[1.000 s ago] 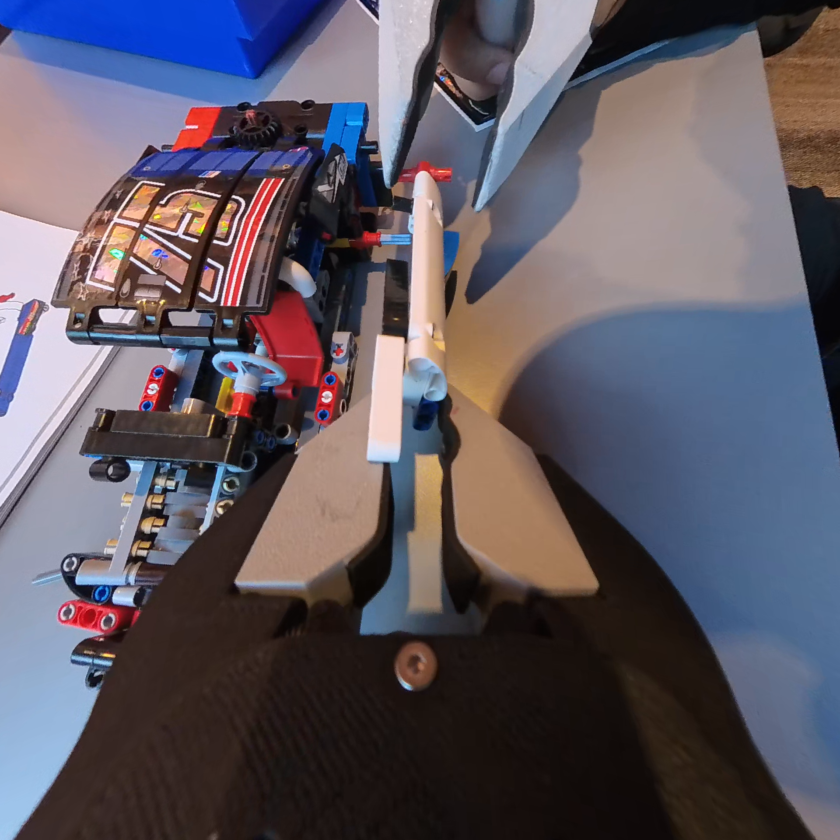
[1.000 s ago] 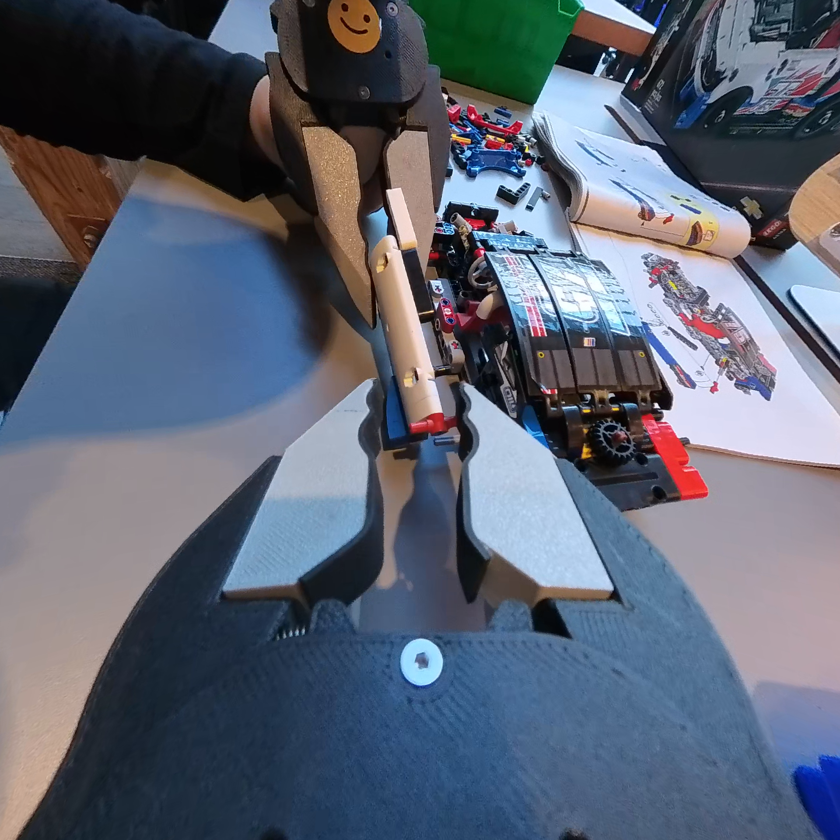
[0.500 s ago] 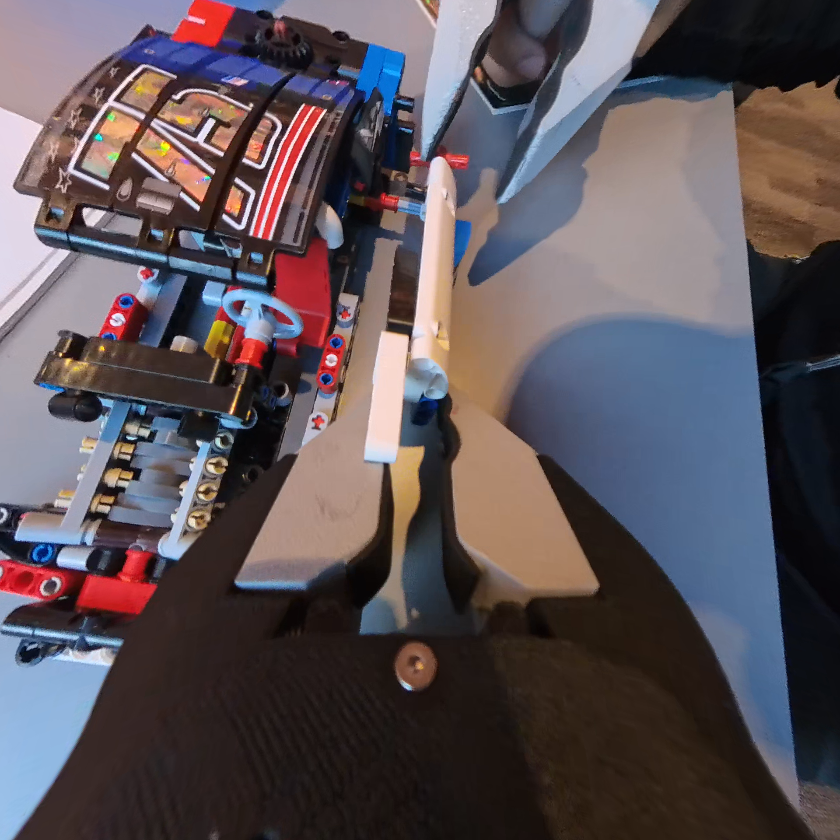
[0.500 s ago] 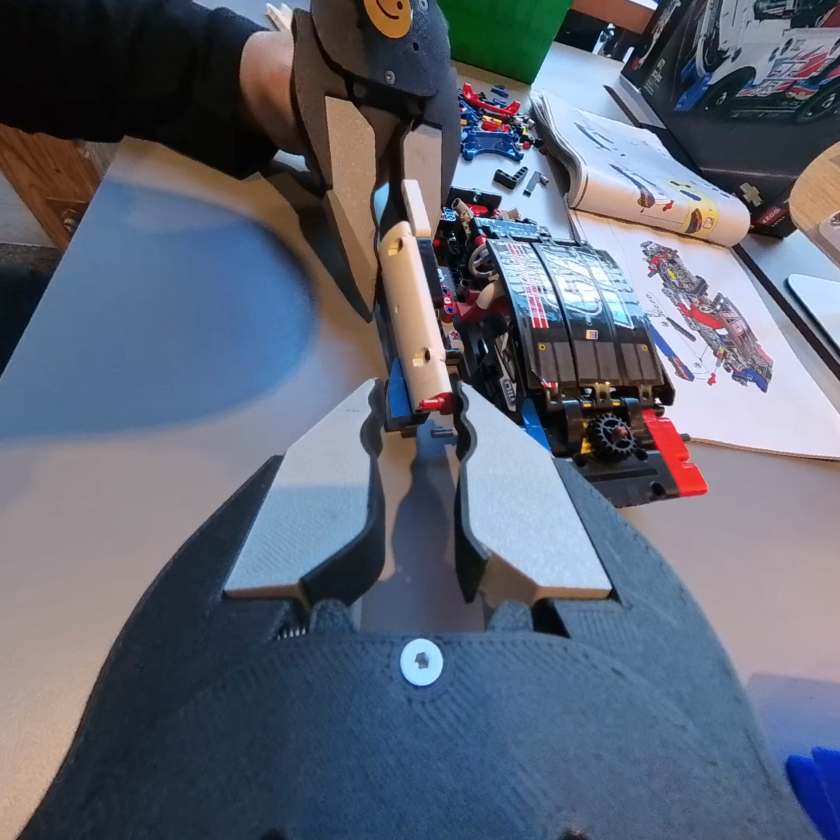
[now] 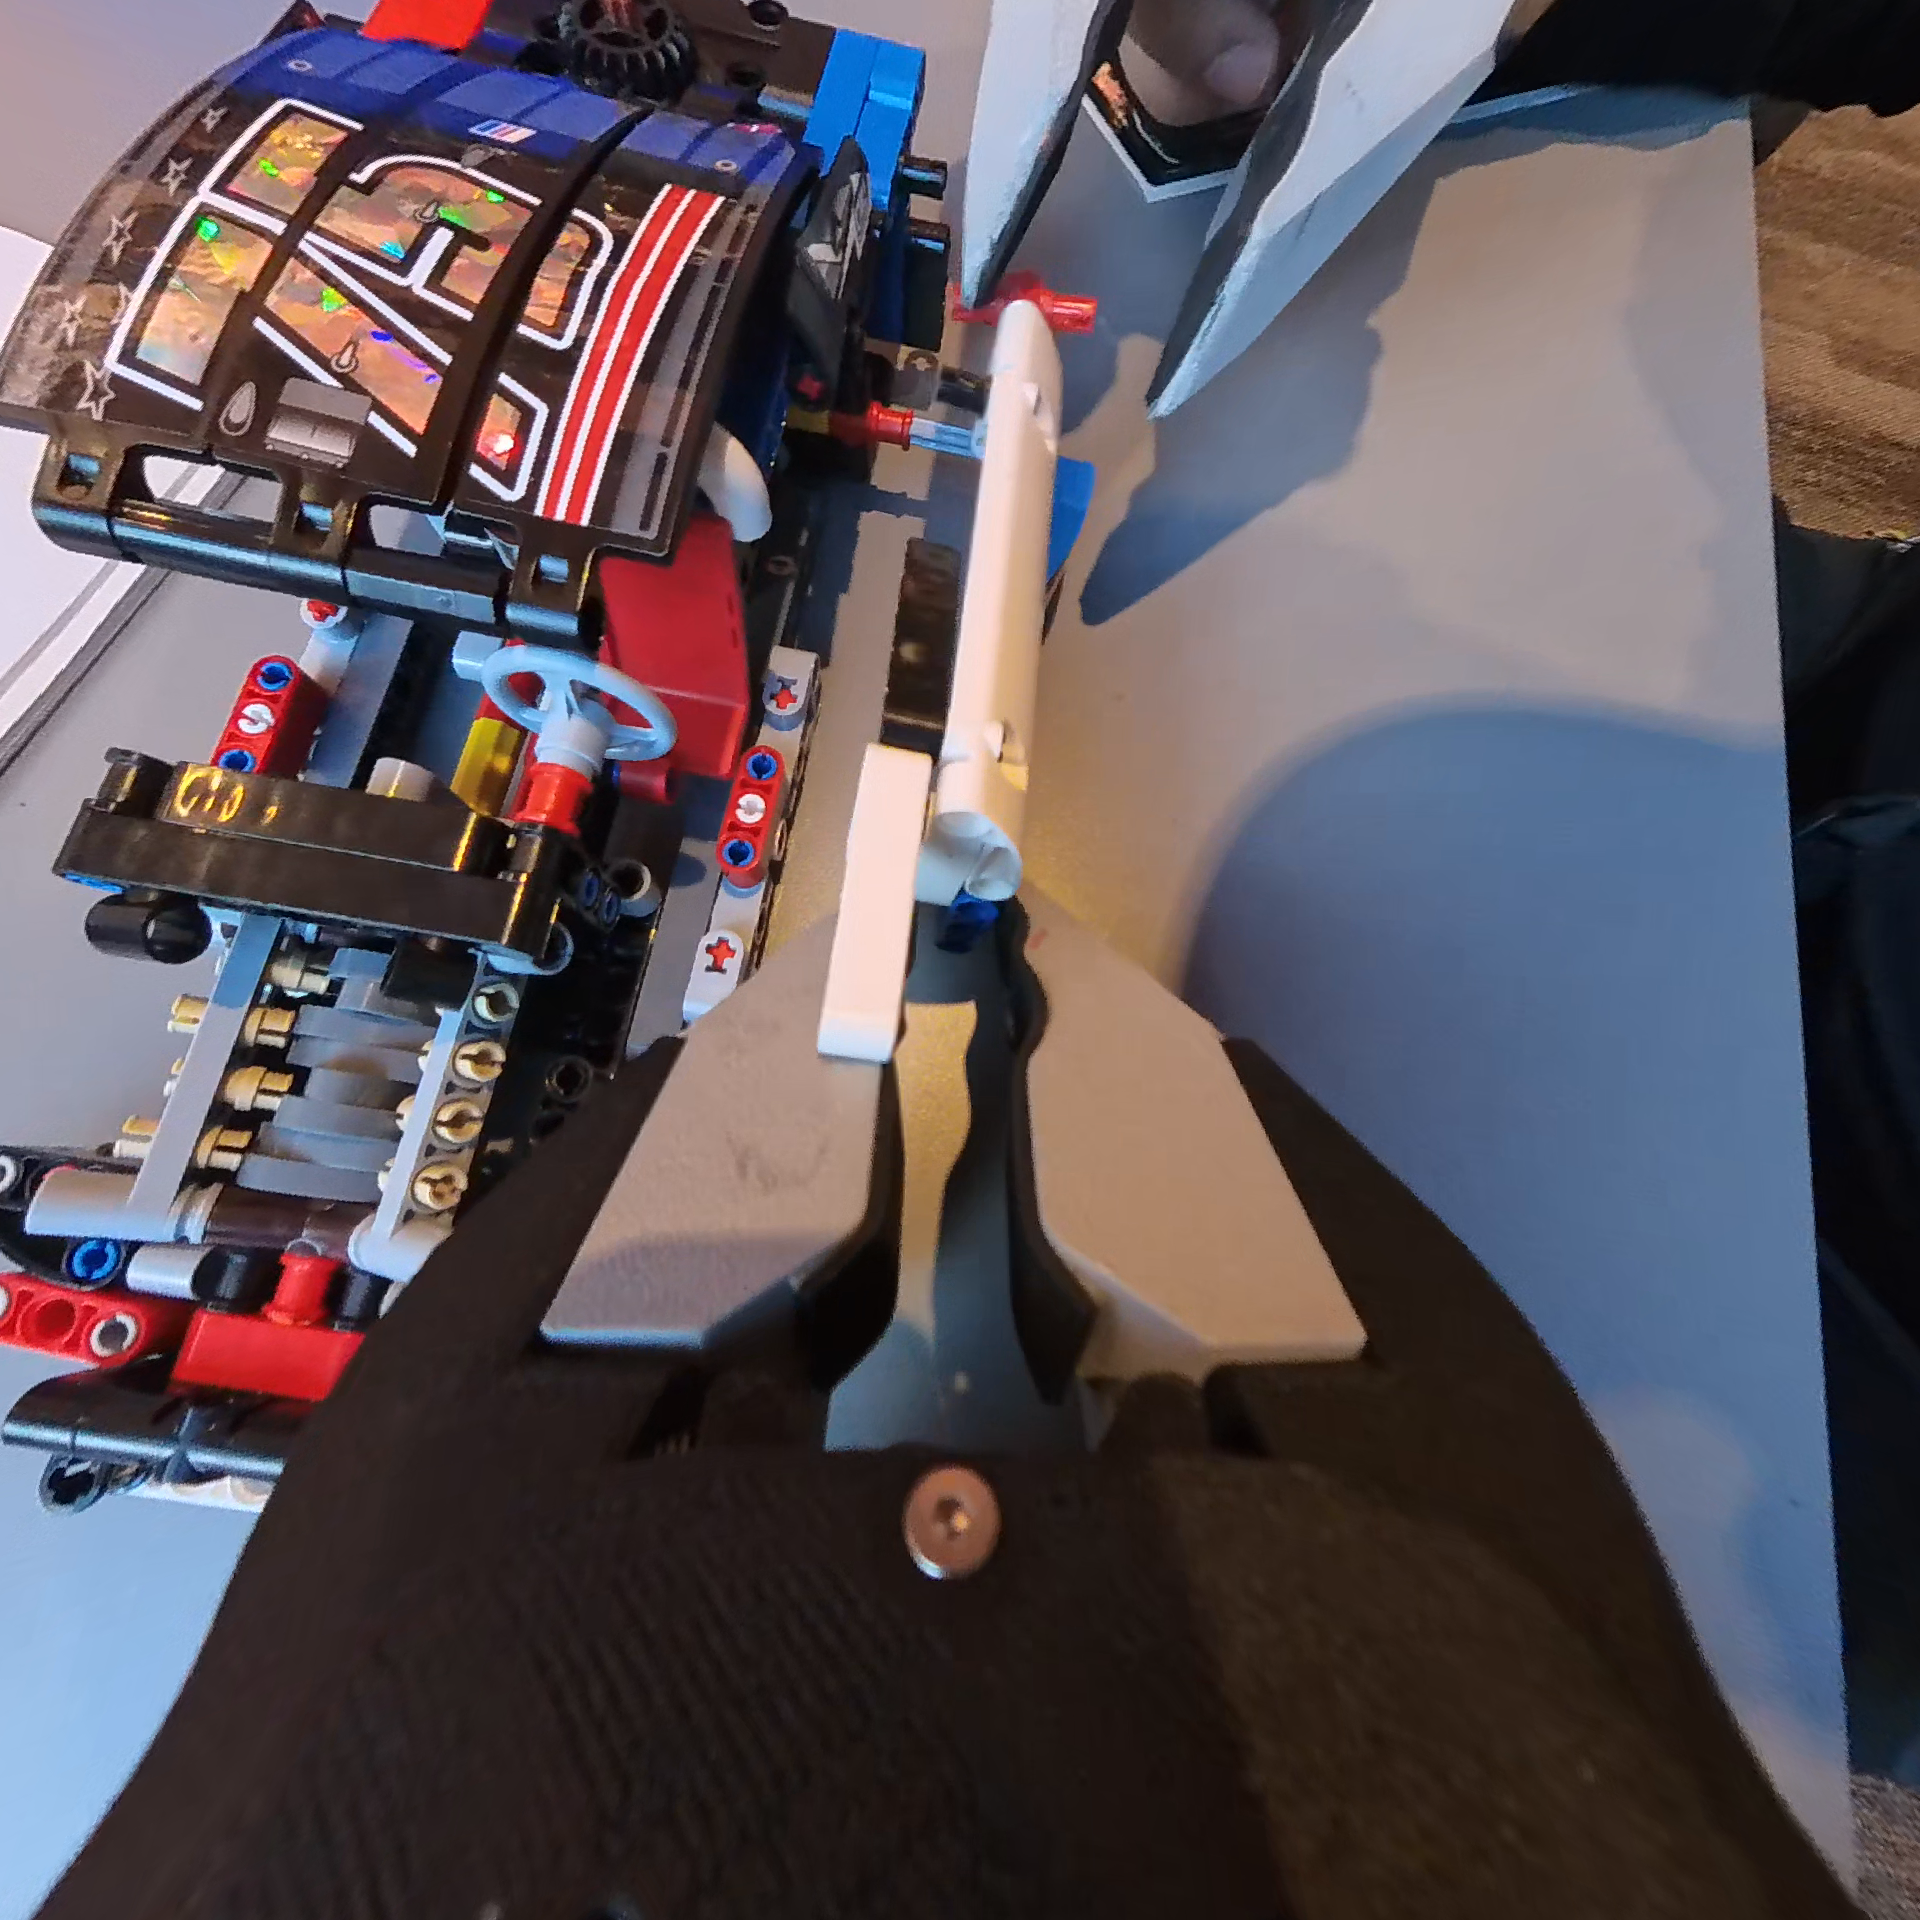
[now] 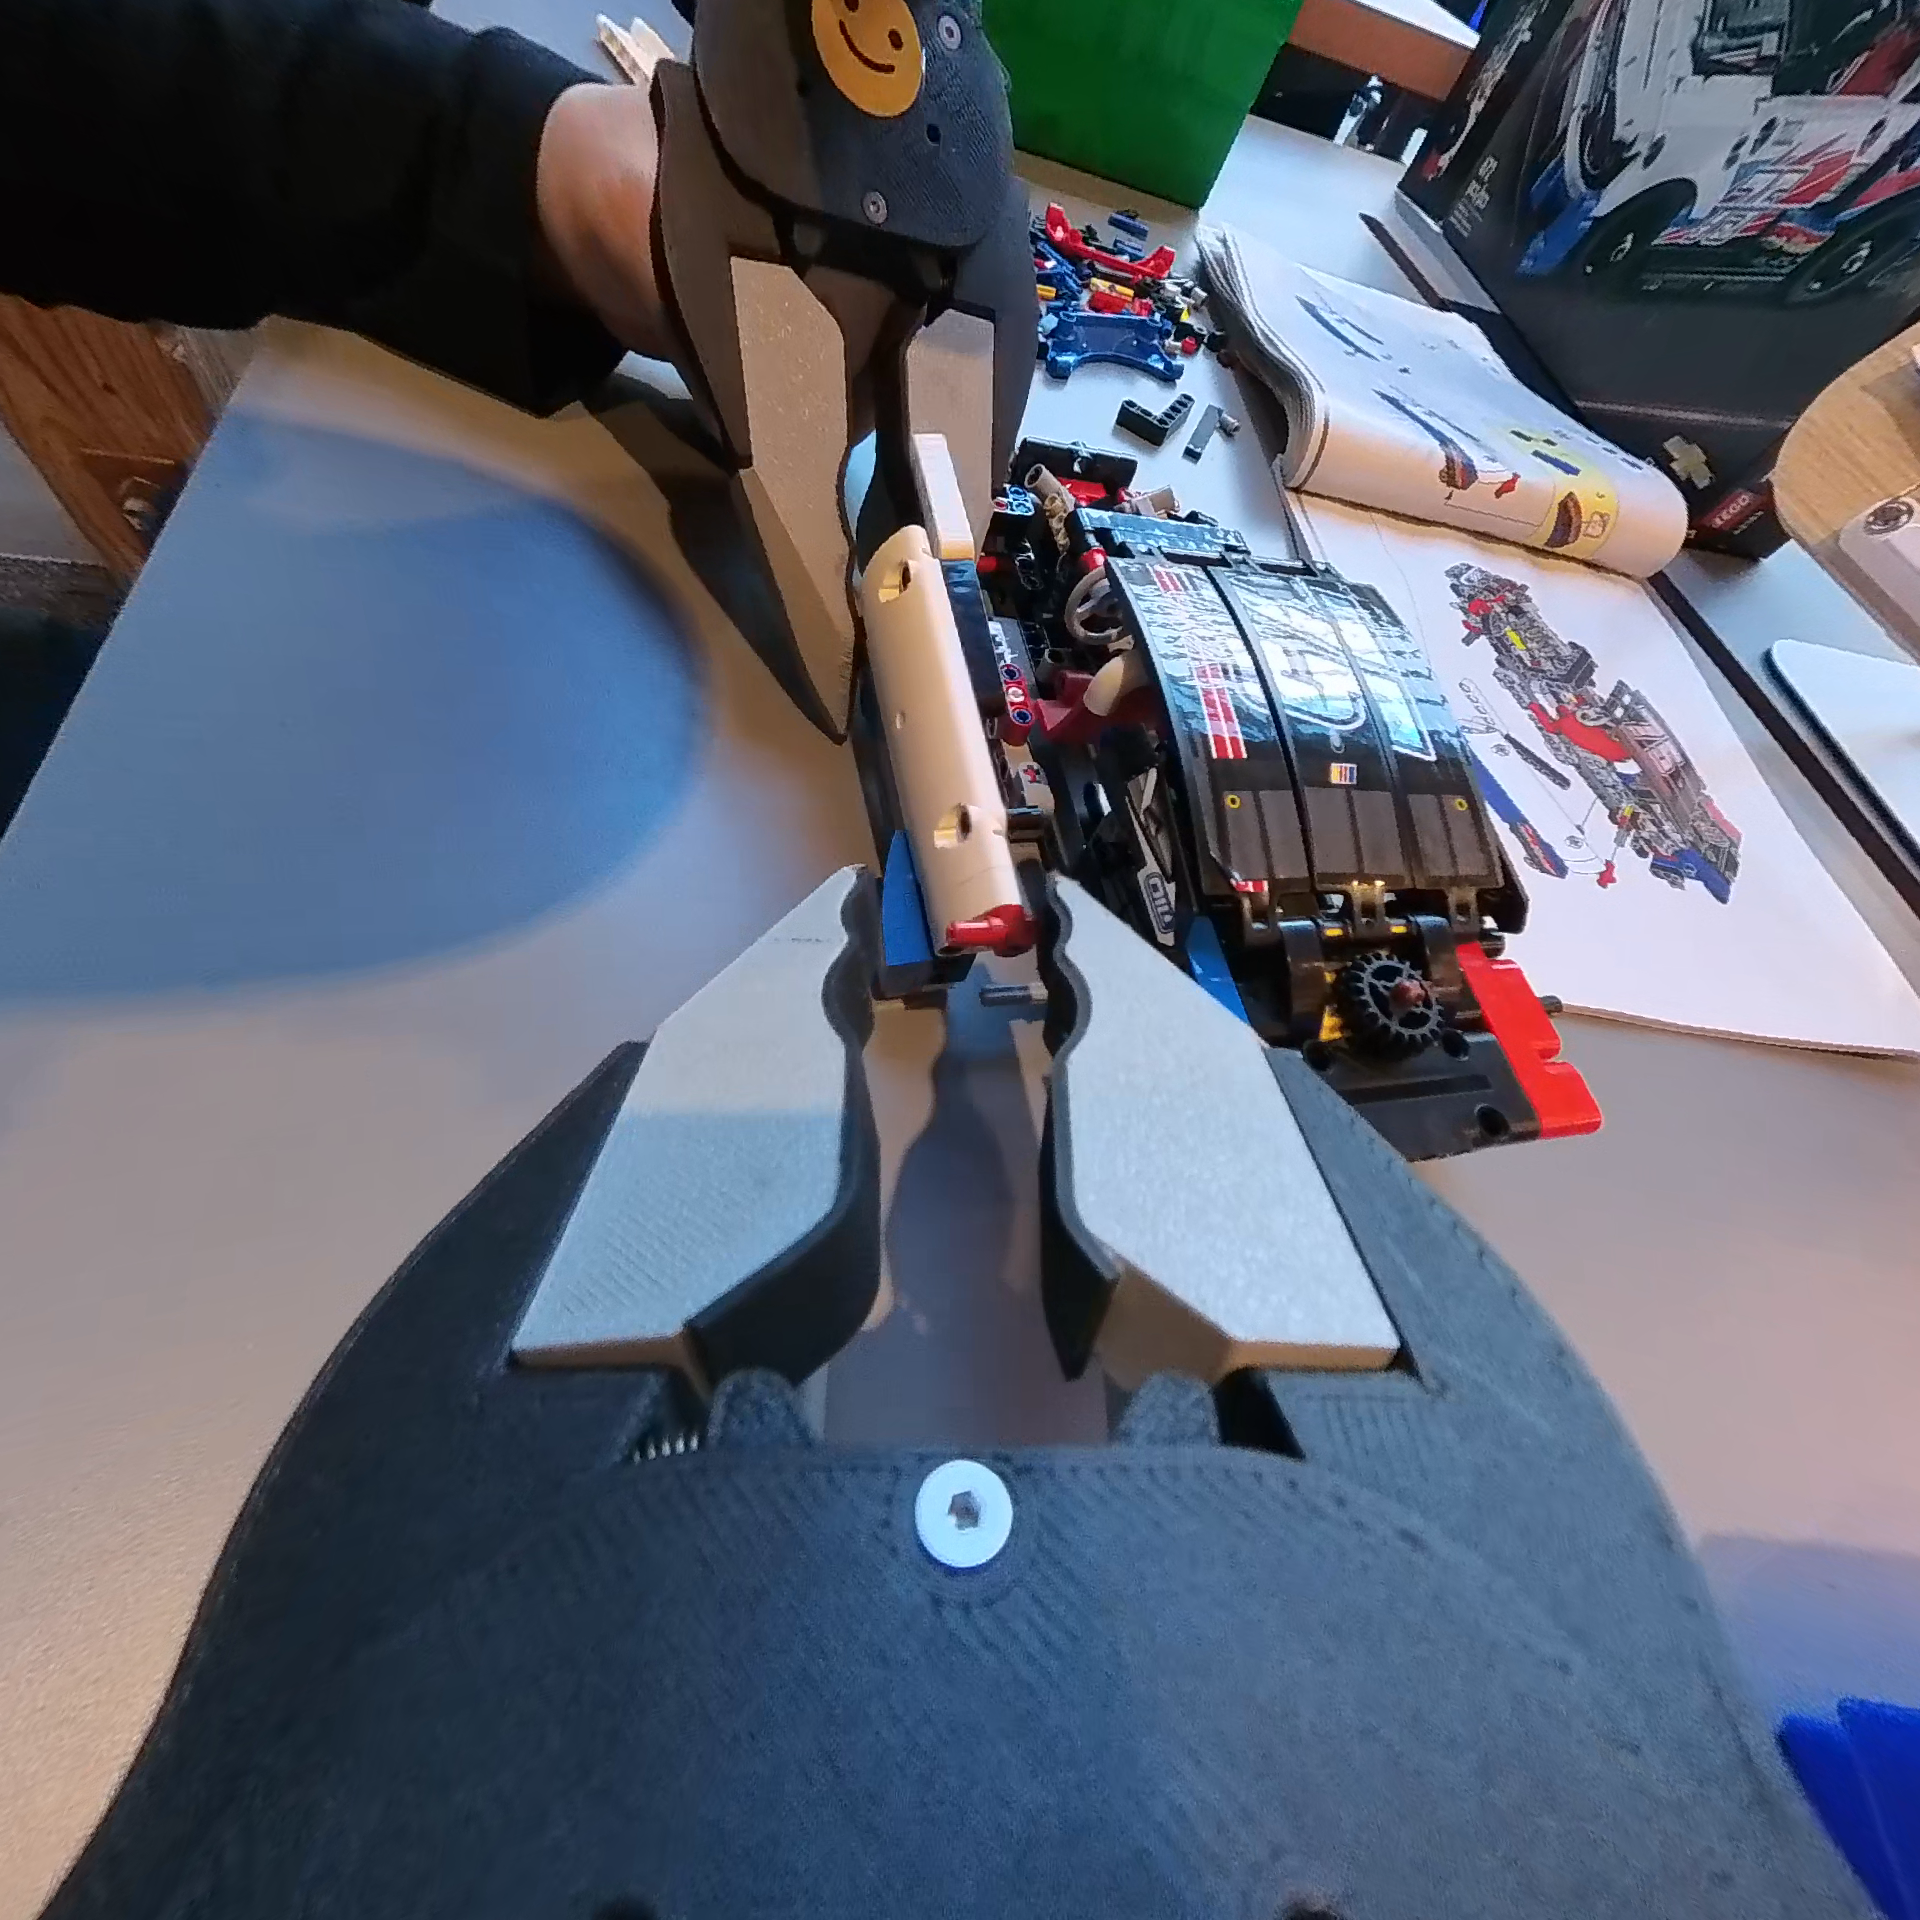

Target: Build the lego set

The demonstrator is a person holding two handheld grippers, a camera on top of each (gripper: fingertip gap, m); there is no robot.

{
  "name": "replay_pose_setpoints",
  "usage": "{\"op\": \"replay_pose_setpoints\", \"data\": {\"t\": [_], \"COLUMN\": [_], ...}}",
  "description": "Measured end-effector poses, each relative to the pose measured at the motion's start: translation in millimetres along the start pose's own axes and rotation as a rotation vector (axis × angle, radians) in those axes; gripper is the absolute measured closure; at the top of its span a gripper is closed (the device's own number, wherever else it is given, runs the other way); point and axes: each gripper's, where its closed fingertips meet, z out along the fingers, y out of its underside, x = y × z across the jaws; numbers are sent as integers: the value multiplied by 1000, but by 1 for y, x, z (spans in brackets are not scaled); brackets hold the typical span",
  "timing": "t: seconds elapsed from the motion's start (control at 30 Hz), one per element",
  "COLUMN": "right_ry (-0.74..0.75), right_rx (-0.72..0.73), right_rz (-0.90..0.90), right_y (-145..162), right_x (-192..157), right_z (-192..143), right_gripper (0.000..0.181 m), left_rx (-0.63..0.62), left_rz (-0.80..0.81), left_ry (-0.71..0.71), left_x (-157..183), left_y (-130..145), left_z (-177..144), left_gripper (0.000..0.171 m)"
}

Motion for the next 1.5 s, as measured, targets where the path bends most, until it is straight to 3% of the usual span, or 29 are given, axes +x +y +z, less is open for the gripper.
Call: {"op": "replay_pose_setpoints", "data": {"t": [0.57, 0.73, 0.87, 1.0, 1.1, 1.3, 1.5], "right_ry": [8, 10, 71, 146, 209, 366, 470], "right_rx": [-22, 66, 127, 91, -5, -240, -378], "right_rz": [9, 48, 92, 89, 82, -207, -521], "right_y": [3, -9, -16, -9, 1, -1, 5], "right_x": [2, 6, 23, 37, 51, 61, 61], "right_z": [2, -7, -18, -19, -13, 3, 19], "right_gripper": [156, 154, 146, 138, 109, 111, 138], "left_rx": [4, -3, -9, -10, -10, -10, -8], "left_rz": [-33, 16, 93, 78, 74, 88, 100], "left_ry": [-1, -8, 32, 49, 53, 37, 18], "left_x": [-2, 2, 15, 16, 16, 15, 15], "left_y": [0, 2, 4, 4, 4, 4, 4], "left_z": [0, 0, 0, -1, -1, -1, -2], "left_gripper": [160, 160, 160, 160, 160, 160, 160]}}
